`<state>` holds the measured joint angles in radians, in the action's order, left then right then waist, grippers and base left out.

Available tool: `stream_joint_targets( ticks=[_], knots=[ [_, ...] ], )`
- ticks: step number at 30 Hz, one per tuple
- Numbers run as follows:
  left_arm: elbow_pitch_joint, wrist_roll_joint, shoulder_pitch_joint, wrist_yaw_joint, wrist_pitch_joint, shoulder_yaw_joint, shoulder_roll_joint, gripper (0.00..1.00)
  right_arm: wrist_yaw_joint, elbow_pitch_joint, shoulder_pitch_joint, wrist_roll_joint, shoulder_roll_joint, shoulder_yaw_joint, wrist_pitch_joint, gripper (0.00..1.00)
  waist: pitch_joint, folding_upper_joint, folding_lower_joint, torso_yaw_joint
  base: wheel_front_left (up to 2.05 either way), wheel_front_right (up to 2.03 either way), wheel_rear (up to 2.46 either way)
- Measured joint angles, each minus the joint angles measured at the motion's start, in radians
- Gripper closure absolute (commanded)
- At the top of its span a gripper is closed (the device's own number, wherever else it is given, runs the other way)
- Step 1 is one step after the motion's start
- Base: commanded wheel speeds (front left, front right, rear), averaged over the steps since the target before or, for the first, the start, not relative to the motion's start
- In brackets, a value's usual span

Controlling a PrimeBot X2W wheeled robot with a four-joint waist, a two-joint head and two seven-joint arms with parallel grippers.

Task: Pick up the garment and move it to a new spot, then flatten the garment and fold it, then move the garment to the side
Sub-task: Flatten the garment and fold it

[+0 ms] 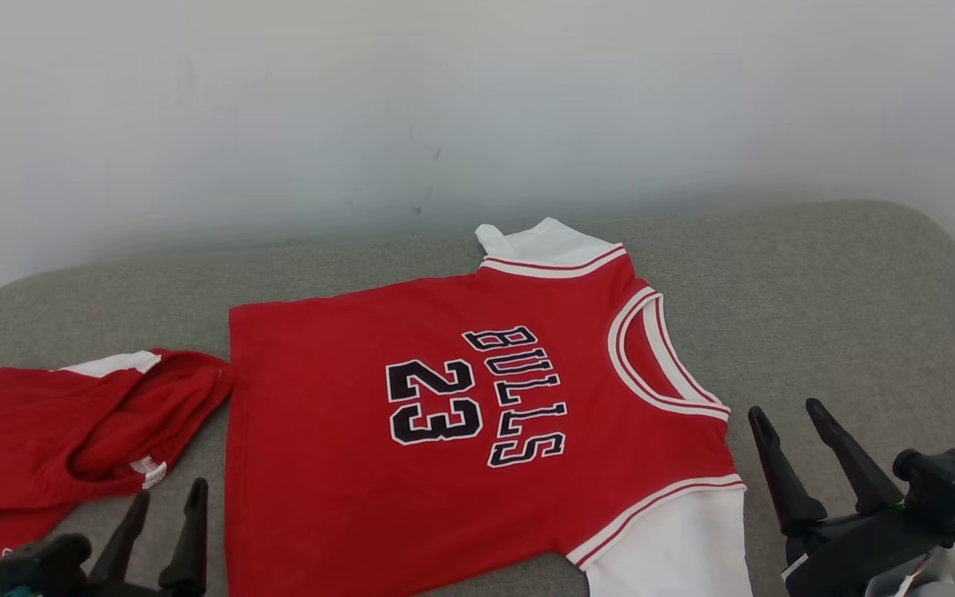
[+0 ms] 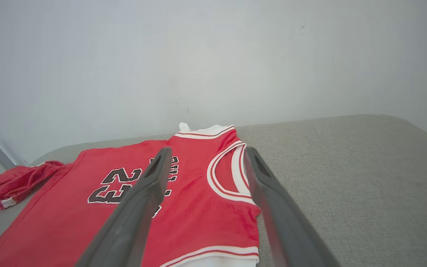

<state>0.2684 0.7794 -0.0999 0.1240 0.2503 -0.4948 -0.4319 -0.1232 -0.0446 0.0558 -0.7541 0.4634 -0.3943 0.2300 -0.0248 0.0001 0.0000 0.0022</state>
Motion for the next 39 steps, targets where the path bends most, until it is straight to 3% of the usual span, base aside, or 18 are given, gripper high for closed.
stream_joint_targets(
  ticks=[15,28,39],
  knots=[
    [0.004,-0.147,0.06,0.0,0.0,0.216,0.089,0.0,-0.001,-0.098,0.019,0.16,-0.027,0.07,0.018,0.0,0.009,0.0,0.0,-0.029,0.0,0.0,0.0],
    [0.036,-0.327,0.081,0.0,0.0,0.234,0.114,0.0,-0.001,-0.193,0.01,0.236,-0.066,0.094,0.021,0.0,0.009,0.0,0.0,-0.022,0.0,0.0,0.0],
    [0.042,-0.386,0.097,0.0,0.0,0.267,0.142,0.0,-0.001,-0.235,0.0,0.282,-0.082,0.111,0.021,0.0,0.006,0.0,0.0,-0.016,0.0,0.0,0.0]
  ],
)
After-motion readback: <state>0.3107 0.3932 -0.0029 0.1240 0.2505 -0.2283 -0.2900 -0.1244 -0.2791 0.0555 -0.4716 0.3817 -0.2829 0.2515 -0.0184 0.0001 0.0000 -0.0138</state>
